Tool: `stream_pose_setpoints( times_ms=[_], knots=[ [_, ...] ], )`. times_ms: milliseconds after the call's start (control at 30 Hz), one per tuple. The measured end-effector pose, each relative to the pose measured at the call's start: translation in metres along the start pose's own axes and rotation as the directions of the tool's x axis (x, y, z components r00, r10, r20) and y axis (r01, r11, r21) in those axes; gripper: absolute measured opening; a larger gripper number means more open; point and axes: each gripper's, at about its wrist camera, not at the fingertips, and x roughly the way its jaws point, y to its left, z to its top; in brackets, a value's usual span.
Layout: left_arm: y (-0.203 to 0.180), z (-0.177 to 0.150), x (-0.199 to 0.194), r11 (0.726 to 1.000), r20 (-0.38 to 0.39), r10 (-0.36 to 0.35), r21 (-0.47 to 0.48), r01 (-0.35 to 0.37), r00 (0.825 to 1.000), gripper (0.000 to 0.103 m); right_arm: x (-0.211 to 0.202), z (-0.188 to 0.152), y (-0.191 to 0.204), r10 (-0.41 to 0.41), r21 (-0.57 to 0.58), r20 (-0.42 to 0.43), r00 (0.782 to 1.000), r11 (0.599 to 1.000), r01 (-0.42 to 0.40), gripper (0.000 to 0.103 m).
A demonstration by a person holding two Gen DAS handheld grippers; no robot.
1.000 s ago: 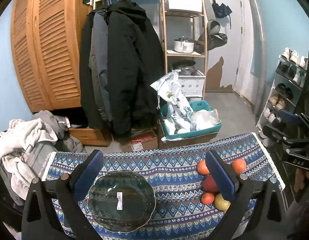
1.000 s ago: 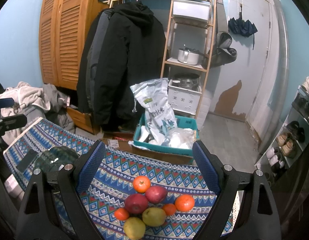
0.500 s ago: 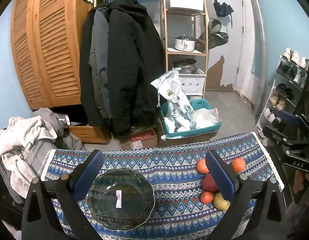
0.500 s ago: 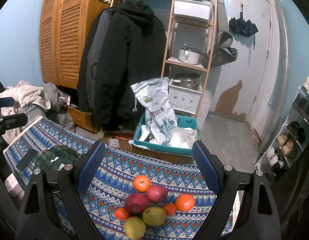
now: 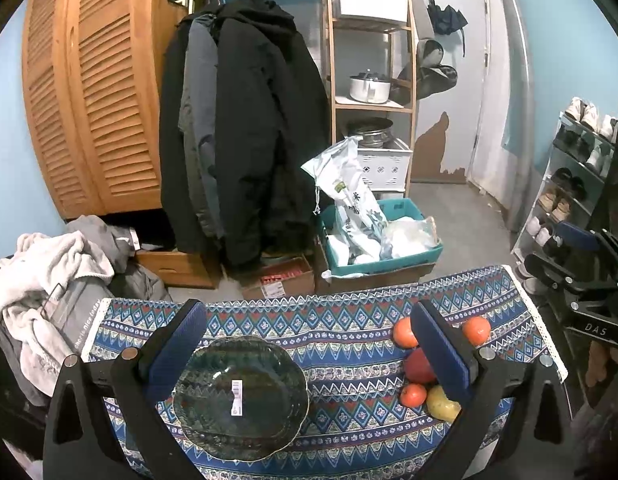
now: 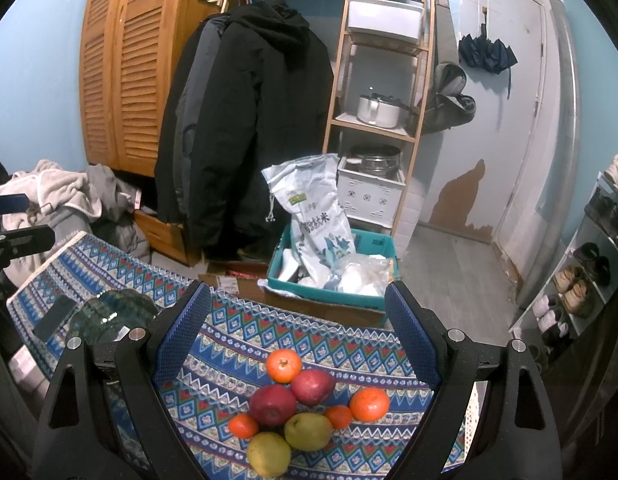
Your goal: Organize fruits
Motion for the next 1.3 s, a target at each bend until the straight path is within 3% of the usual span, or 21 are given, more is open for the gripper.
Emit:
stream_pose_setpoints(
  times_ms=[767, 1133, 1300],
  knots=[
    [-0.009, -0.003, 0.003, 1.000, -0.008, 0.008, 0.021, -0.008, 1.000, 0.103, 0.001, -0.007, -0.002, -0.008, 0.005, -0.009, 1.000, 1.000, 0.008, 0.087],
    [-0.014, -0.011, 0.033, 0.997, -0.059, 0.043, 0.063, -0.040, 0.997, 0.103, 0.017, -0.012, -0.023, -0.026, 0.031, -0.071, 0.997, 0.999, 0.028, 0.087],
    [-0.013, -0.015, 0.053, 0.999, -0.121, -0.004, 0.032, 0.008, 0.993, 0.103, 0.027, -0.018, -0.032, -0.052, 0.025, -0.114, 0.992, 0.998, 0.055, 0.087]
  ],
)
